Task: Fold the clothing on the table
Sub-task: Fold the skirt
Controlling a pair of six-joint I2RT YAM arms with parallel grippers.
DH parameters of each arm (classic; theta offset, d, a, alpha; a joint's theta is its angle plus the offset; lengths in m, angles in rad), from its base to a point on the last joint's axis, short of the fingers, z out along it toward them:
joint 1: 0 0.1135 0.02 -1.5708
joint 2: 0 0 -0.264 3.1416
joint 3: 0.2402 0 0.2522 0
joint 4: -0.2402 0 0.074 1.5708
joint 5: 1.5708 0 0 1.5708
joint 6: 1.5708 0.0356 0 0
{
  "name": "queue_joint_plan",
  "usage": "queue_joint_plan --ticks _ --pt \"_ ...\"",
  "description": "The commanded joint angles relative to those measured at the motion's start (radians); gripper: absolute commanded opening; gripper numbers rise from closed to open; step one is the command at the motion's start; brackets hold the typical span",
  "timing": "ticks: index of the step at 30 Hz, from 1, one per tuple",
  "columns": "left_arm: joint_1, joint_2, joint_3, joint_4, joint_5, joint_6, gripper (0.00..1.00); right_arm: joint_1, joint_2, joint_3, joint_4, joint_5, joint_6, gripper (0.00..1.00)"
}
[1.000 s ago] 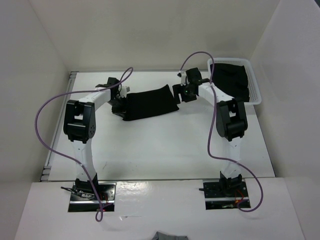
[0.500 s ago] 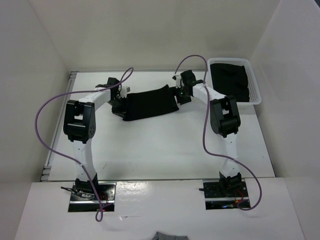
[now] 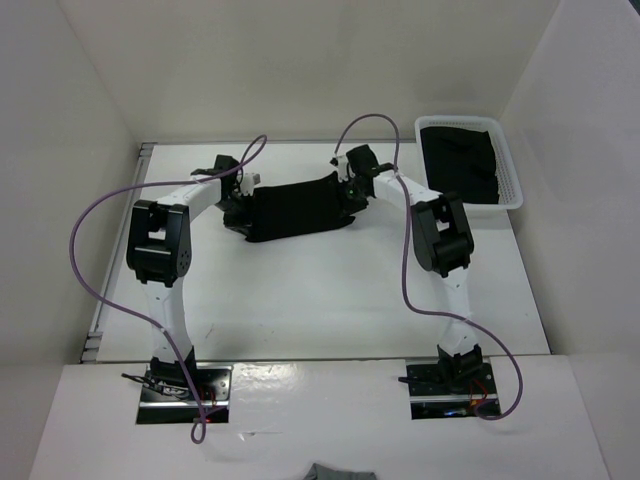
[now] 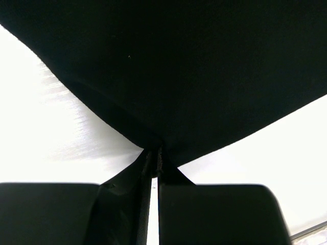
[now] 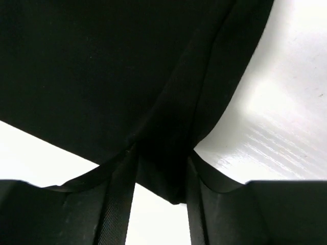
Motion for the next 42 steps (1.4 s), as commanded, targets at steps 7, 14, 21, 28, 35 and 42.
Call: queue_joint_plan --ticks 7,14,21,28,35,42 --pt "-0.004 -0.014 -0.048 -0.043 0.006 0.031 0.06 -0.016 -0.024 -0.051 0.004 0.038 -0.01 0.36" --pt "-0.004 -0.023 -0.057 -0.043 0.006 0.031 0.06 -0.071 -0.067 -0.072 -0.006 0.058 -0.01 0.22" --pt "-0.004 -0.023 -0.057 -0.043 0.006 0.031 0.06 -0.071 -0.107 -0.043 -0.025 0.049 -0.01 0.09" --pt "-0.004 -0.023 -0.057 -0.043 0.006 0.031 0.06 -0.06 -0.116 -0.025 -0.045 0.017 -0.01 0.0" --pt "-0.004 -0.023 -0.048 -0.043 0.015 0.031 0.06 0.024 -0.167 0.032 -0.066 0.038 -0.01 0.0" --pt "-0.004 -0.023 -0.048 -0.043 0.025 0.031 0.06 0.165 -0.178 0.087 -0.085 0.159 -0.04 0.0"
